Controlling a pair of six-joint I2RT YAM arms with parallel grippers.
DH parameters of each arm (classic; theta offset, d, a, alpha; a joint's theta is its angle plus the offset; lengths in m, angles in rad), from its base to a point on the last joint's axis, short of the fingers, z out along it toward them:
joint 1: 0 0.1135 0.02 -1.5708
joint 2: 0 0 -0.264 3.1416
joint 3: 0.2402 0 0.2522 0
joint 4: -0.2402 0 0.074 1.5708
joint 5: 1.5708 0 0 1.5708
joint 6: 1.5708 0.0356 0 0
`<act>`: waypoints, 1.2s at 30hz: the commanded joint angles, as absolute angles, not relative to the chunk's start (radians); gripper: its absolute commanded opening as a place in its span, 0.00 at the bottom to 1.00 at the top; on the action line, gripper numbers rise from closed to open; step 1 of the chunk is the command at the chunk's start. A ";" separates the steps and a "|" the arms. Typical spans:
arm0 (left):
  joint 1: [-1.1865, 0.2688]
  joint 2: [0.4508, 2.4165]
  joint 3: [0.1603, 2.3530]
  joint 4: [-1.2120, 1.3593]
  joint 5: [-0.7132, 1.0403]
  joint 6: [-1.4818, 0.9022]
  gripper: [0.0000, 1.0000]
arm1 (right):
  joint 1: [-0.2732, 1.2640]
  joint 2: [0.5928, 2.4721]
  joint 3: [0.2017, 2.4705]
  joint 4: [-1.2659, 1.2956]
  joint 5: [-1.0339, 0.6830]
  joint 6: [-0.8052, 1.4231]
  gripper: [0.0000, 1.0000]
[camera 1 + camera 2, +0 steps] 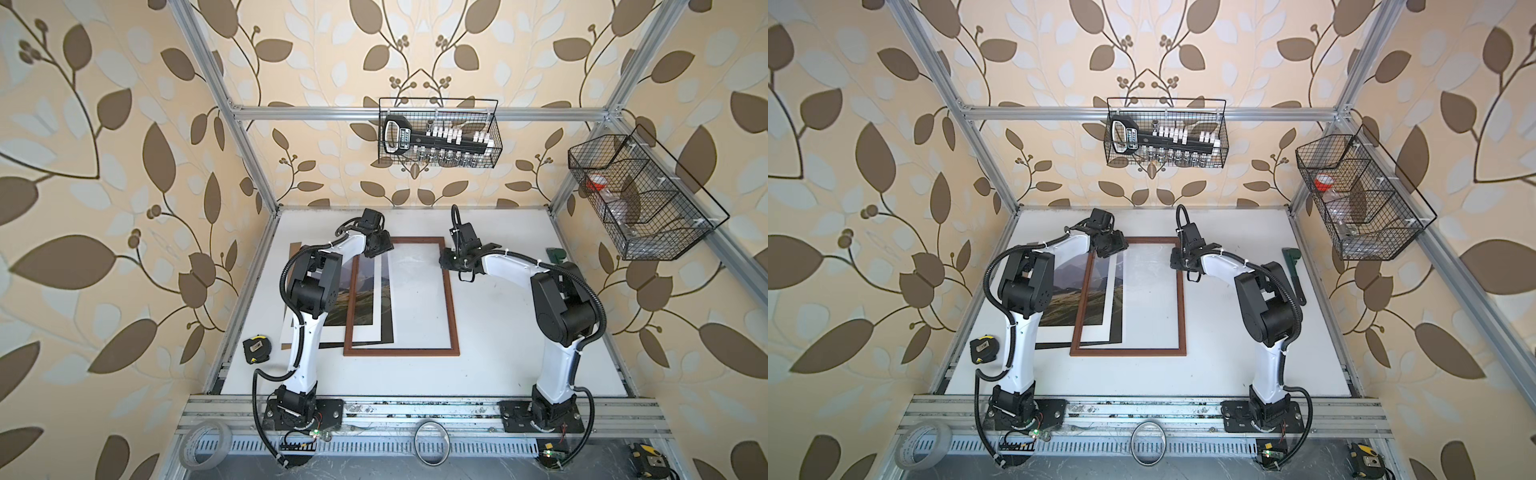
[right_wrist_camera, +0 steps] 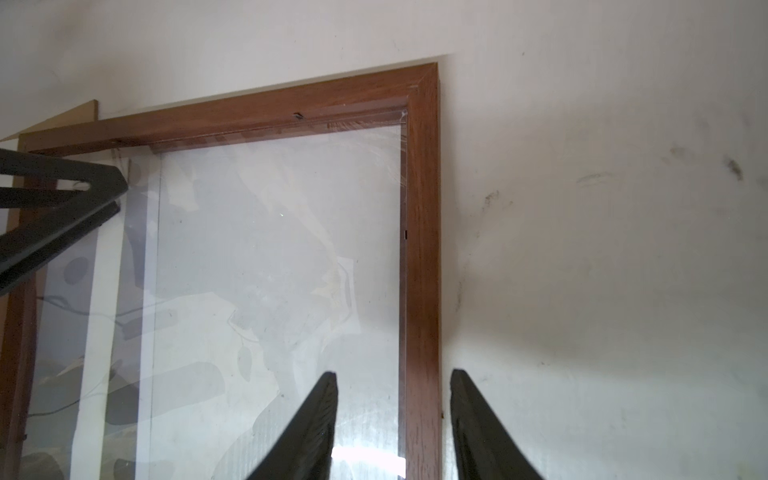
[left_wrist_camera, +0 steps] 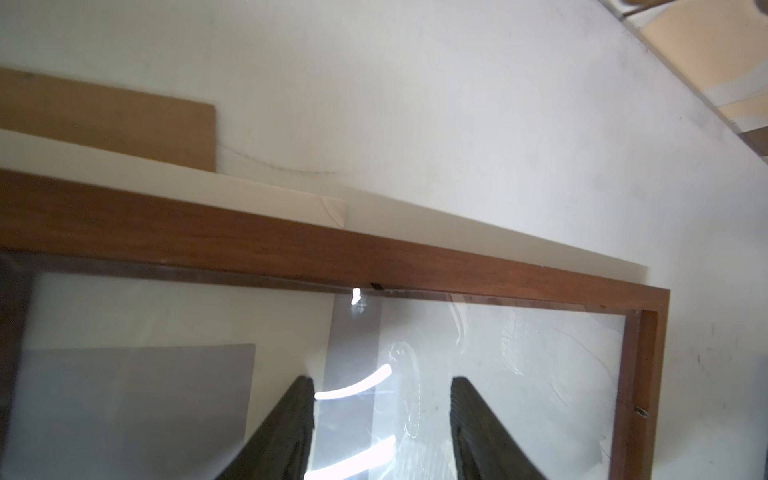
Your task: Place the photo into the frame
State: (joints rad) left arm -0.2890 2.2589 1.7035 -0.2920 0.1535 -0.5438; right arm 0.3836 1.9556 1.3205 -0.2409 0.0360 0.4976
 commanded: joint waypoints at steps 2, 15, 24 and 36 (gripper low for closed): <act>-0.292 2.193 1.702 -0.355 0.099 -0.501 0.58 | 0.382 1.926 1.301 -0.234 0.020 0.500 0.45; -0.230 1.931 1.639 -0.504 0.056 -0.492 0.66 | 0.358 1.867 1.278 -0.291 -0.044 0.495 0.52; -0.166 1.798 1.278 -0.506 0.099 -0.535 0.82 | 0.350 1.814 1.169 -0.332 -0.090 0.511 0.57; -0.219 1.871 1.179 -0.338 0.299 -0.661 0.86 | 0.332 1.876 1.142 -0.295 -0.169 0.540 0.65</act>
State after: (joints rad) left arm -0.1993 1.8584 1.1934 -0.4000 0.2119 -0.6094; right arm 0.3443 1.8462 1.1507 -0.3000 -0.1417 0.5316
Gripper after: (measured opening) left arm 0.861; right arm 0.647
